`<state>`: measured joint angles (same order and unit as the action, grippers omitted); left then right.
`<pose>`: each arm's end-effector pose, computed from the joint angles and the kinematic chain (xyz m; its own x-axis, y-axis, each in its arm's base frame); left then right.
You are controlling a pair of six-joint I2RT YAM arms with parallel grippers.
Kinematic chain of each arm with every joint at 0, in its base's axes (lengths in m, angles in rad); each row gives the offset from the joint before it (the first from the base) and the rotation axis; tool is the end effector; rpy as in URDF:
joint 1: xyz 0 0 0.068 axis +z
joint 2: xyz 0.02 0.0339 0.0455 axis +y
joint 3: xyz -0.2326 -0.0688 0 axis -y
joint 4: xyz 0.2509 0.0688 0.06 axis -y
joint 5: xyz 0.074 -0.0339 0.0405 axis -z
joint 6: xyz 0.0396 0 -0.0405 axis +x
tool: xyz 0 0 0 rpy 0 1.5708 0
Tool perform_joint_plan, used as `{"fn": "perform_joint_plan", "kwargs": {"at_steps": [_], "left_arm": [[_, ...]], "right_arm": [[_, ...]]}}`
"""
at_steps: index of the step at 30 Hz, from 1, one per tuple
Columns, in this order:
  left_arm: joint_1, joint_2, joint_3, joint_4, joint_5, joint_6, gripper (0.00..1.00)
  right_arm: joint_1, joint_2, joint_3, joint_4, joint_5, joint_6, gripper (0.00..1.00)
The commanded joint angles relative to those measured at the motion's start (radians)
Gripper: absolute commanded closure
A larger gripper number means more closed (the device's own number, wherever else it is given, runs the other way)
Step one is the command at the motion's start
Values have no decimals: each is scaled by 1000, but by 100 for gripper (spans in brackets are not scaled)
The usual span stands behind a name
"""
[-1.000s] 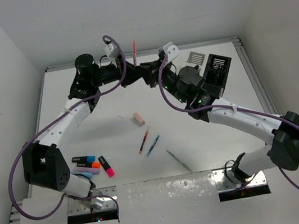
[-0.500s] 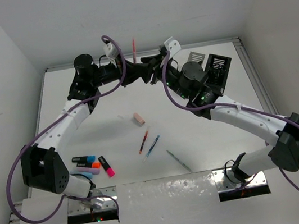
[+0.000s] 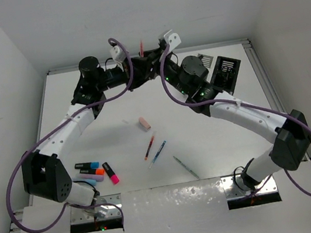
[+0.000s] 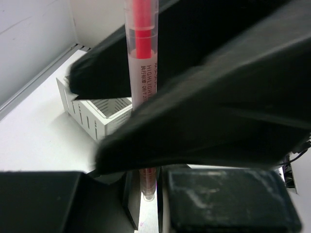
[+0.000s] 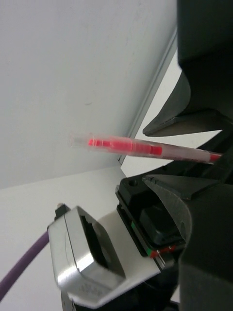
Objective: Sort the stationery into containers
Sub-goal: Place the pen in the storage box.
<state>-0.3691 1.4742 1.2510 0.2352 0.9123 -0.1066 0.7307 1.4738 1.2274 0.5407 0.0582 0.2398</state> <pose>0.3186 -0.1568 0.3492 -0.0908 -0.0347 -0.9953 0.9541 0.2833 -0.0970 0.2727 0.2413 0.3749 0.0614 0.3734 -0.9256 -0.6582 0.7123 0.2437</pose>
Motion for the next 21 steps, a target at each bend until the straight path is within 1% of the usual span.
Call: {"fn": "perform_joint_plan", "kwargs": {"at_steps": [1,2,3,4,5,6,7,9,10,11,12,13,14,16,17,19,21], "left_arm": [[-11,-38,22,12,3,36,100],[-13,-38,25,0,3,39,100],[-14,-37,25,-5,3,44,100],[-13,-35,27,-8,3,47,100],[-13,-34,27,-14,2,50,100],[-14,-32,27,-17,0,50,100],[-13,-31,27,-17,2,51,100],[-13,-26,28,-20,3,53,100],[-13,-26,28,-17,3,56,97],[-11,-25,28,-19,3,56,88],[-8,-20,25,-16,3,51,73],[-5,-18,22,-10,3,47,15],[4,-18,21,-2,5,47,1],[16,-22,13,0,-4,45,0],[34,-20,10,1,-16,44,0],[55,-22,2,-7,-38,57,0],[81,-23,1,-43,-76,80,0]], "right_arm": [[-17,23,53,61,-11,29,64],[-20,28,58,67,-11,30,67],[-28,31,58,71,-12,42,77],[-31,34,60,74,-14,47,82],[-39,36,58,79,-17,55,91],[-42,37,58,82,-17,59,91],[-45,37,57,82,-24,61,99],[-57,36,52,79,-27,62,100],[-60,34,50,77,-34,64,100],[-68,33,41,74,-35,67,100],[-85,25,32,74,-37,72,100],[-96,19,24,76,-38,75,100],[-123,14,2,67,-44,73,100],[-160,-7,-15,42,-50,69,100],[-206,-12,-37,18,-52,62,100],[-255,-26,-60,-5,-54,24,100],[-327,-26,-98,-16,-52,-5,100]]}}
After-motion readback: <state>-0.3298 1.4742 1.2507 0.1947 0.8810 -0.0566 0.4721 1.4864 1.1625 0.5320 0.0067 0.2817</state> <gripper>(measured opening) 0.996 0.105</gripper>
